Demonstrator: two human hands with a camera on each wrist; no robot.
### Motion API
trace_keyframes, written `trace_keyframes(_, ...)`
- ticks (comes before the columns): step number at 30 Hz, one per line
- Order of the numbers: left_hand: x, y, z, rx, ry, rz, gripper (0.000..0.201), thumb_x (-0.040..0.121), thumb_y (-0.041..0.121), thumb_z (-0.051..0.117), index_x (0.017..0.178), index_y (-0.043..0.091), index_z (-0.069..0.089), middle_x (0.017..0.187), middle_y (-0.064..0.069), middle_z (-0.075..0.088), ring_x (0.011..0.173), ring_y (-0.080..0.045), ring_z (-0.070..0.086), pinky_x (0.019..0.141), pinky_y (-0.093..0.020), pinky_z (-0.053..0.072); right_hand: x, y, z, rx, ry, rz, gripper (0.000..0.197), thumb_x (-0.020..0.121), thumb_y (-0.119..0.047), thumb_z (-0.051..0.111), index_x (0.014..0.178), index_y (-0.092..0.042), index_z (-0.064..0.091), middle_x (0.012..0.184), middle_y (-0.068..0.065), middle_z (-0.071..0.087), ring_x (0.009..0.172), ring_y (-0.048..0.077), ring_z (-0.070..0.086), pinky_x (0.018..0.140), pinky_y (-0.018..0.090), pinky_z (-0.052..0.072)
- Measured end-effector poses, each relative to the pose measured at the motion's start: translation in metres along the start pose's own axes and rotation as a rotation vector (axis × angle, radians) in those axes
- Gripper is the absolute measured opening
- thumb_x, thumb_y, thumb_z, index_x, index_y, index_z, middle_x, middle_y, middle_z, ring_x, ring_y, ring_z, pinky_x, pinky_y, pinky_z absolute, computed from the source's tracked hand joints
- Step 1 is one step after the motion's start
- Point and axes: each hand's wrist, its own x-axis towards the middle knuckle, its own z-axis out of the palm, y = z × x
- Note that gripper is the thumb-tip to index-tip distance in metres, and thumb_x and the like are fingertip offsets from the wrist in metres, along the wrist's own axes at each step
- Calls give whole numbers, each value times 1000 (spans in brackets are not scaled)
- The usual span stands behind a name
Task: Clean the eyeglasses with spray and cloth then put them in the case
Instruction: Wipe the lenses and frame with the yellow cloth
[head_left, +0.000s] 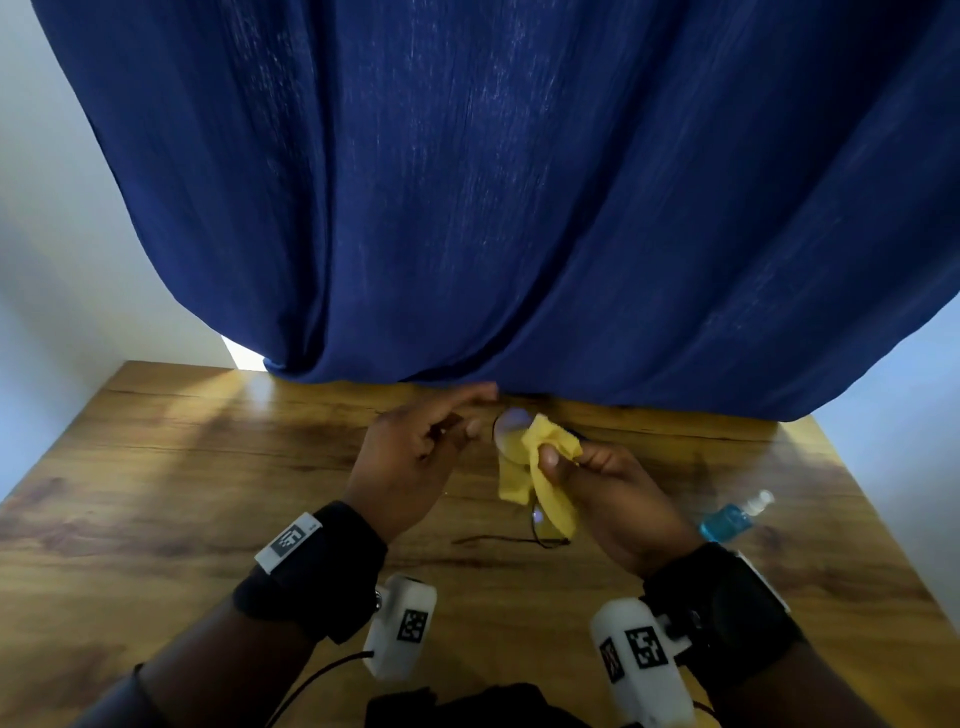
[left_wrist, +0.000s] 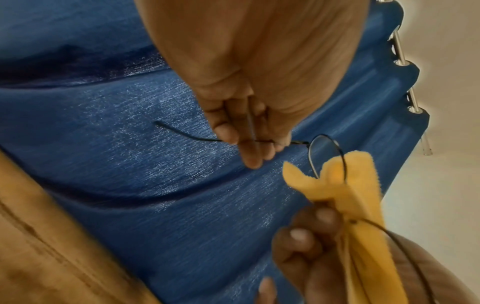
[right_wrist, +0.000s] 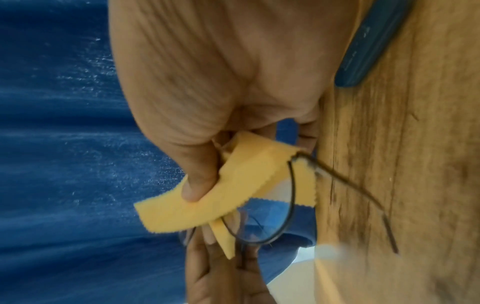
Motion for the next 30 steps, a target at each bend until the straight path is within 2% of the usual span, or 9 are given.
trace_keyframes(2,-3,0,2,-2,57,-117,46,100,31,62,144,31,50,136,23,59,111,1,65,84,-16,56,4,1,0,114,62,6,31,91,-31,64,102,-5,78,90,16,76,80,23,73,73,35,58)
trace_keyframes(4,-10,0,5,-19,67,-177,48,99,24,64,142,32,46,137,21,52,114,-1,61,86,-26,59,5,-1,0,198,101,15,29,90,-26,65,104,-3,75,97,19,76,88,27,74,77,39,59)
trace_keyframes(7,-18,2,9,103,-212,-138,51,95,12,64,137,35,49,139,24,51,126,8,50,107,-31,49,8,-2,2,293,153,16,24,85,-19,67,105,-7,76,105,16,77,94,25,75,80,38,60)
trace_keyframes(11,-26,6,19,184,-497,9,52,94,28,70,141,37,50,142,29,48,127,25,35,108,-5,30,14,0,6,349,231,18,41,78,-30,75,109,-2,74,95,14,77,80,19,73,75,34,59)
trace_keyframes(14,-30,7,28,135,-472,117,48,89,37,75,135,27,62,134,24,58,118,29,42,99,5,27,17,4,9,337,289,42,44,79,-38,74,99,1,73,82,16,73,73,23,70,70,37,57)
trace_keyframes(18,-30,3,34,66,-400,103,24,95,42,66,112,25,70,110,15,72,103,11,62,87,-6,45,18,11,11,346,286,74,50,87,-36,67,111,7,68,93,24,71,81,30,69,72,44,55)
trace_keyframes(22,-25,-1,29,0,-271,40,29,98,46,54,87,25,71,87,9,74,83,-5,69,71,-15,51,18,9,8,325,286,77,32,82,-26,71,105,-4,74,107,19,77,95,31,73,84,51,58)
trace_keyframes(25,-21,1,27,-41,-247,52,27,96,41,61,83,21,73,85,6,77,81,-6,71,70,-9,49,20,5,5,314,278,71,49,77,-30,78,116,-2,71,118,19,74,106,31,70,92,50,56)
trace_keyframes(30,-17,11,32,-45,-269,121,20,98,30,61,86,23,76,89,8,76,82,0,71,73,-3,46,22,-2,1,284,260,65,42,84,-32,73,111,0,74,109,24,75,93,31,73,80,45,59)
